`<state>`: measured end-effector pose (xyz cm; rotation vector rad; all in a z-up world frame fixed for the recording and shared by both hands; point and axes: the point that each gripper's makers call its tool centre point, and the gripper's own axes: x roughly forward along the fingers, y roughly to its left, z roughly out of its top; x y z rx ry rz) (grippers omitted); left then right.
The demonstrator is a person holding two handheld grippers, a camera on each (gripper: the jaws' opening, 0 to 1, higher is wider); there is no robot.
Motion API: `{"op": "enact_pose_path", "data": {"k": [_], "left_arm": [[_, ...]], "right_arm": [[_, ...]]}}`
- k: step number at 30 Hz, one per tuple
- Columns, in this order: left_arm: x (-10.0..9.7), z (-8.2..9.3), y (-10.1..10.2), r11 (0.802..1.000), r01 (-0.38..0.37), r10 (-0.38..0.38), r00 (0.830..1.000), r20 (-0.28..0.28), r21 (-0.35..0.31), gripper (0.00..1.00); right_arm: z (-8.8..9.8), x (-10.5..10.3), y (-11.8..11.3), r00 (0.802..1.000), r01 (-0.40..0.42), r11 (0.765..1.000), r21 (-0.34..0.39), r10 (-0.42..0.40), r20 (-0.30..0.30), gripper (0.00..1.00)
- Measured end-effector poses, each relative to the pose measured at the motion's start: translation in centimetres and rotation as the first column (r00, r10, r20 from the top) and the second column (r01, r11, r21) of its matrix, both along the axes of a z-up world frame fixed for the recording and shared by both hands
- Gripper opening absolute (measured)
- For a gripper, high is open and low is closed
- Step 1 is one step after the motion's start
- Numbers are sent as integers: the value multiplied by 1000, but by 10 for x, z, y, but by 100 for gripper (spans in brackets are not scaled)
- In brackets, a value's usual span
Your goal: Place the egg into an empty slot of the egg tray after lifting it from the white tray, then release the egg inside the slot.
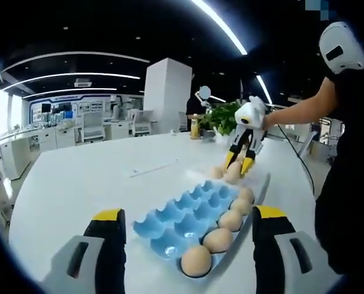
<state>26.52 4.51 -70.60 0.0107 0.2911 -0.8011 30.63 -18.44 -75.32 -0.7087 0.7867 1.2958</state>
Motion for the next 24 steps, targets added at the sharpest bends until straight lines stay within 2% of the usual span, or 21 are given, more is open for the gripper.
{"op": "enact_pose_path", "data": {"k": [8,10,12,15,17,24], "left_arm": [[3,-2,2,1000,-11,11,1000,-14,-15,94],[5,3,1,997,-29,27,999,-25,-73,100],[4,3,2,993,-44,38,997,-62,-107,100],[4,5,4,996,-38,35,999,-29,-85,100],[4,6,4,995,-39,37,999,-30,-95,100],[3,2,1,996,-30,26,999,-40,-87,100]], "right_arm": [[2,-4,11,1000,-2,999,40,2,9,25],[2,-5,13,1000,2,999,52,-2,4,25],[3,-5,15,1000,7,998,62,-7,2,25],[3,-6,15,1000,3,998,66,-4,14,25],[4,-7,17,1000,16,997,78,-16,-5,25],[4,-5,22,1000,8,996,86,-9,10,25]]}}
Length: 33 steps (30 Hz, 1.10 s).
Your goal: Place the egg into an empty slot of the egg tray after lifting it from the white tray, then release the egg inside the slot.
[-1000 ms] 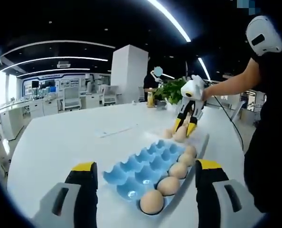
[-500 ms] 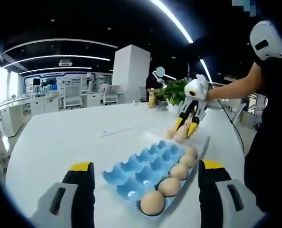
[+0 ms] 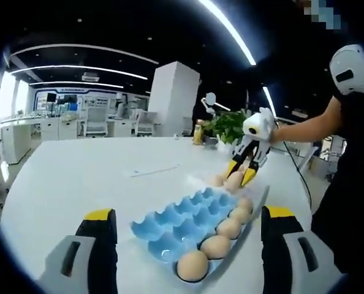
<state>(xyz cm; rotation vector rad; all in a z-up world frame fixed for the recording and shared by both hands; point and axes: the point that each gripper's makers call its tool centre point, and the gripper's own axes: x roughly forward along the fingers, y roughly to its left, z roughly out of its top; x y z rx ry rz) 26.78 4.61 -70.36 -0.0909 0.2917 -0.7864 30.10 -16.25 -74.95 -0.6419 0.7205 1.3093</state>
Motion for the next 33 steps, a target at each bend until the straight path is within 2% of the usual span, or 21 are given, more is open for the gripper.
{"op": "enact_pose_path", "data": {"k": [4,13,18,33], "left_arm": [[1,0,-2,1000,4,-4,1000,0,1,100],[3,-1,-4,1000,17,-17,1000,0,8,99],[2,-1,-2,1000,17,-17,1000,-1,13,98],[3,-2,-6,999,31,-31,1000,-5,7,95]], "right_arm": [[0,-1,8,1000,-14,1000,9,14,2,25],[3,-5,43,998,-60,996,59,60,0,25],[1,-8,56,996,-86,994,60,86,6,25],[3,-11,99,992,-125,985,115,125,2,25]]}}
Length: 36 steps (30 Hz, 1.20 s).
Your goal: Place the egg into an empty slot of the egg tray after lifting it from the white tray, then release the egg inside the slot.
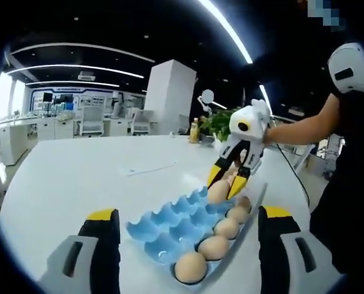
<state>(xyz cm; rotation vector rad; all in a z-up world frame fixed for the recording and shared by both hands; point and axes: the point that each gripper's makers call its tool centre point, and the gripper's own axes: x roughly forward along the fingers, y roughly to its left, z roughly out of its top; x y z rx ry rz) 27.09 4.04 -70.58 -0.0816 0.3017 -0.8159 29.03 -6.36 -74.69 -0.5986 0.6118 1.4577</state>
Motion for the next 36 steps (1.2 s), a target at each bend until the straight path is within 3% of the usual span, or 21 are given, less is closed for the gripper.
{"op": "enact_pose_path", "data": {"k": [36], "left_arm": [[3,-4,1,1000,4,-4,1000,-10,-2,91]], "right_arm": [[-2,-9,69,997,-75,995,64,76,-14,25]]}}
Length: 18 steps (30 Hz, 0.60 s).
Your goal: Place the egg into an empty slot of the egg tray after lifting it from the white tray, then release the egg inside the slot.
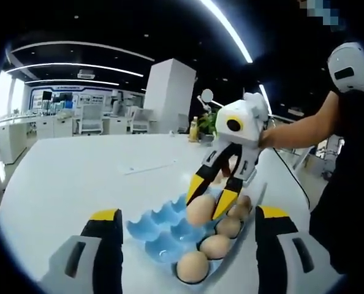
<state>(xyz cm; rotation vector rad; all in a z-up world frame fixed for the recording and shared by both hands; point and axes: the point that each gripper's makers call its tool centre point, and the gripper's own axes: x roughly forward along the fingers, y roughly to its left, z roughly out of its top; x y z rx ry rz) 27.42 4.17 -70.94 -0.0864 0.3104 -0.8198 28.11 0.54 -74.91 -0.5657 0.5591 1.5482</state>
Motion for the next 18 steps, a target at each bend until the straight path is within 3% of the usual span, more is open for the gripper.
{"op": "enact_pose_path", "data": {"k": [18], "left_arm": [[1,-2,5,1000,-9,9,1000,-4,3,88]], "right_arm": [[-5,1,29,1000,-14,1000,27,14,-6,25]]}}
